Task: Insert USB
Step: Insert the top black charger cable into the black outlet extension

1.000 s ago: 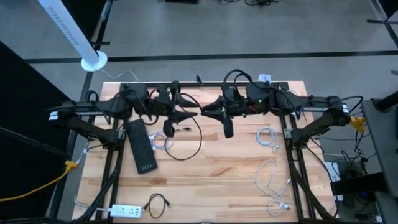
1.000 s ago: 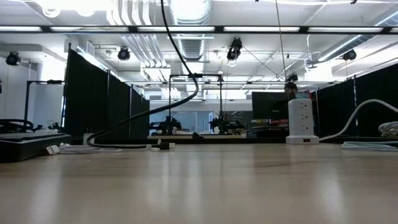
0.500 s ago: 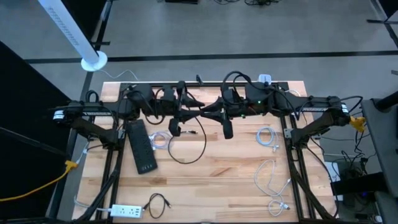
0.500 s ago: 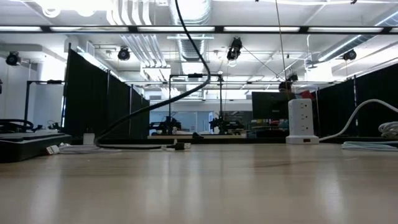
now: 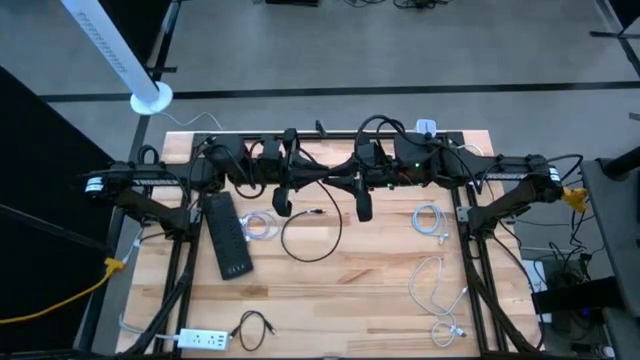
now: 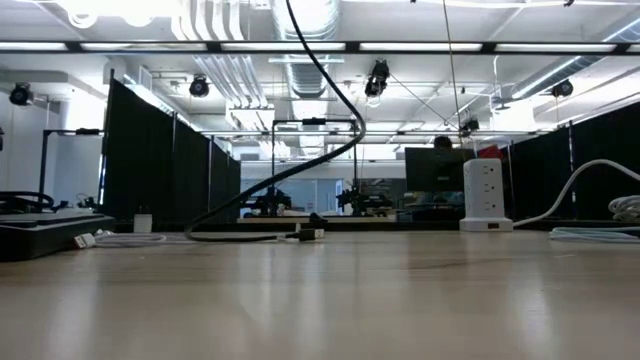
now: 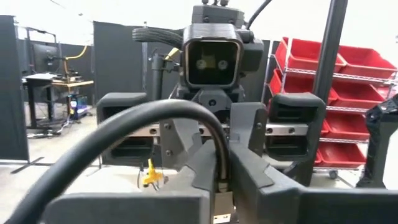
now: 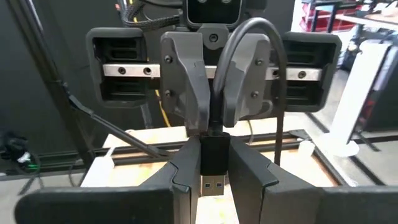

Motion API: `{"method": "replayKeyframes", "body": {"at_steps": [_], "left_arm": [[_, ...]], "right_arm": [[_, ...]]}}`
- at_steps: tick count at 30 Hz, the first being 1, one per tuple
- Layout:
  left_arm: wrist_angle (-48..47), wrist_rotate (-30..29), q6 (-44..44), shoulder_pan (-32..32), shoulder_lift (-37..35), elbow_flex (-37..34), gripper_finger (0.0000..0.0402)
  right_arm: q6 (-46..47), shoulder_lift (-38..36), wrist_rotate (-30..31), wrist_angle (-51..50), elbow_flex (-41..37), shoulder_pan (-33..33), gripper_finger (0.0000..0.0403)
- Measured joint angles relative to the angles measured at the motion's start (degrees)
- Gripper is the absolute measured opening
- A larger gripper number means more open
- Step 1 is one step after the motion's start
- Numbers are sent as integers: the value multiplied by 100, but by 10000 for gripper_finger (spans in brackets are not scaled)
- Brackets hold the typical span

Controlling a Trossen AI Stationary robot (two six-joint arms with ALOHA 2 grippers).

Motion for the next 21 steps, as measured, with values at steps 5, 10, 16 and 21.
{"method": "replayKeyframes", "body": {"at_steps": [5,10,16,21], "left_arm": [[-68,-152,81,0,-16,0,1],[-1165,-525,157,-14,-319,0,1],[-3167,-1255,225,-408,-1021,-22,0],[-3284,-1594,-357,-1168,-1816,-903,0]], "right_arm": [[79,0,59,-18,0,-2,69],[394,-30,82,-54,0,-7,184],[519,-249,66,-347,1,-7,277],[722,-308,60,-418,0,30,295]]}}
